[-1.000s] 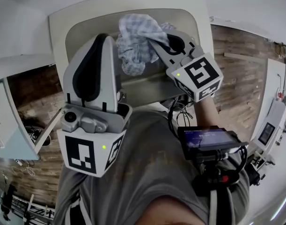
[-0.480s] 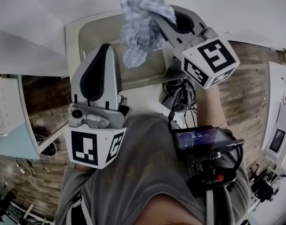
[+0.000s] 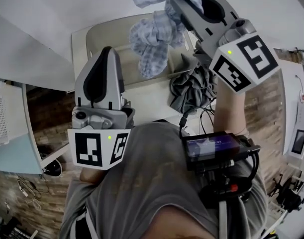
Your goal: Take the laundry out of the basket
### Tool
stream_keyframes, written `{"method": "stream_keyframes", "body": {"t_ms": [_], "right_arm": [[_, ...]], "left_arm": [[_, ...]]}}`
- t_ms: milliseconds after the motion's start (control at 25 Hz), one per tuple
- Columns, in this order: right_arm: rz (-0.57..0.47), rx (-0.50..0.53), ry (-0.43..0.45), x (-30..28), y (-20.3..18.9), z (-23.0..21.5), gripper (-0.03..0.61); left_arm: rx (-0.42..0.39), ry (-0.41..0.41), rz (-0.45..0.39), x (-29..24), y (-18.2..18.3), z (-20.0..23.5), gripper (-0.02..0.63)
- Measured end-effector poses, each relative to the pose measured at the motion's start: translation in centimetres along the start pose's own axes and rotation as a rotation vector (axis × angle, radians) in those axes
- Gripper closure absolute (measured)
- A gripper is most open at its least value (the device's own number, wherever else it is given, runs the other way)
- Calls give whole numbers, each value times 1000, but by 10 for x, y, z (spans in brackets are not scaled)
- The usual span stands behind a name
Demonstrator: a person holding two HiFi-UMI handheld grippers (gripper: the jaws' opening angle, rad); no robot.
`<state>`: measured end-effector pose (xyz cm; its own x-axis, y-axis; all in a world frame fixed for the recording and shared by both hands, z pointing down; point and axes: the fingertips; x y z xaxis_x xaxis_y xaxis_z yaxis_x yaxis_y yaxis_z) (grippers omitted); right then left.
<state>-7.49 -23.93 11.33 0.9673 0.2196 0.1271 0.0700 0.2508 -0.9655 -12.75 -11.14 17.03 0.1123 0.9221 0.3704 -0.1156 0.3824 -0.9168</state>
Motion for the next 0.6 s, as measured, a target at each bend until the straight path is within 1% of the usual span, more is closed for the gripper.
{"method": "stream_keyframes", "body": {"t_ms": [200, 280, 480, 600], "right_arm": [[-45, 42, -63, 45, 51, 31, 532], [-51, 56, -78, 56, 64, 42, 532], [-45, 58, -93, 60, 66, 43, 532], [-45, 50, -91, 61, 60, 46, 532]], "left_arm": [[9, -49, -30, 34, 27, -15, 606], [18, -63, -33, 42, 32, -18, 606], [34, -80, -13, 32, 25, -15, 606], [31, -64, -17, 30, 26, -9, 606]]}}
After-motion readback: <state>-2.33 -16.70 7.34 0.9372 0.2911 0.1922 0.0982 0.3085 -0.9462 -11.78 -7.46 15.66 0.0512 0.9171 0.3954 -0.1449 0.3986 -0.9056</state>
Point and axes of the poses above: the fingertips, and each gripper's own axes: x backward along the fingers, z to its left, y out of its top, and after that the axes turned 8 degrees about -z, right-handed
